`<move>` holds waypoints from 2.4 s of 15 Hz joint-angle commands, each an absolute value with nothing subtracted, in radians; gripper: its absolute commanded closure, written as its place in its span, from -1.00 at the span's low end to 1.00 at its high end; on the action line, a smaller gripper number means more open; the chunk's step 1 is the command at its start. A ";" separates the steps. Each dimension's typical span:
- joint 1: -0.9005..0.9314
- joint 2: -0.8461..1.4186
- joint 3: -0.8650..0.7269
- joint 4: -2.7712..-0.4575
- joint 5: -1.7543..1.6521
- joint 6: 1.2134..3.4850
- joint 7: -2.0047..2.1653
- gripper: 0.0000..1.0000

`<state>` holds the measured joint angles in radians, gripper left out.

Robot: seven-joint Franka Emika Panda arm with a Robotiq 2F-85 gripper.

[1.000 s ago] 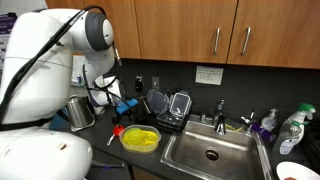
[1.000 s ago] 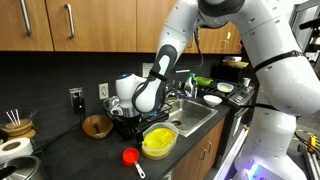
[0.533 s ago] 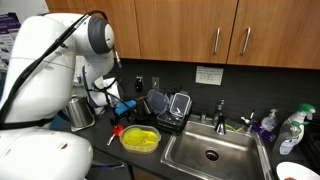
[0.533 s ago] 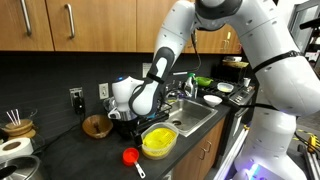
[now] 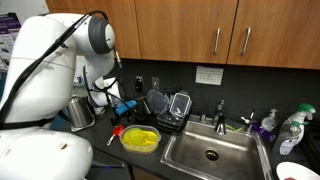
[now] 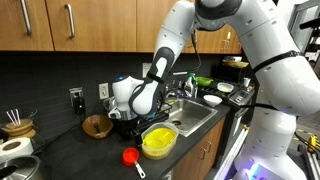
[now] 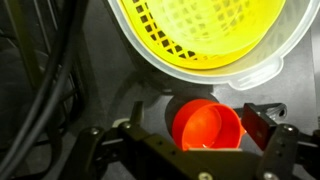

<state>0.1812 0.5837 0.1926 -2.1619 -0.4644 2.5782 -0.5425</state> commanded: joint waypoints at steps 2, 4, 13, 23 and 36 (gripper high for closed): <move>0.171 0.567 0.203 -2.163 -0.467 2.574 -0.587 -1.00; 0.175 0.564 0.206 -2.157 -0.469 2.569 -0.604 -1.00; 0.187 0.577 0.229 -2.125 -0.458 2.571 -0.649 -1.00; 0.176 0.613 0.255 -2.100 -0.441 2.580 -0.713 -1.00; 0.155 0.693 0.277 -2.037 -0.347 2.561 -0.811 -1.00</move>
<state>0.1643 0.6831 0.2580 -2.0467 -0.3789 2.5767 -0.7893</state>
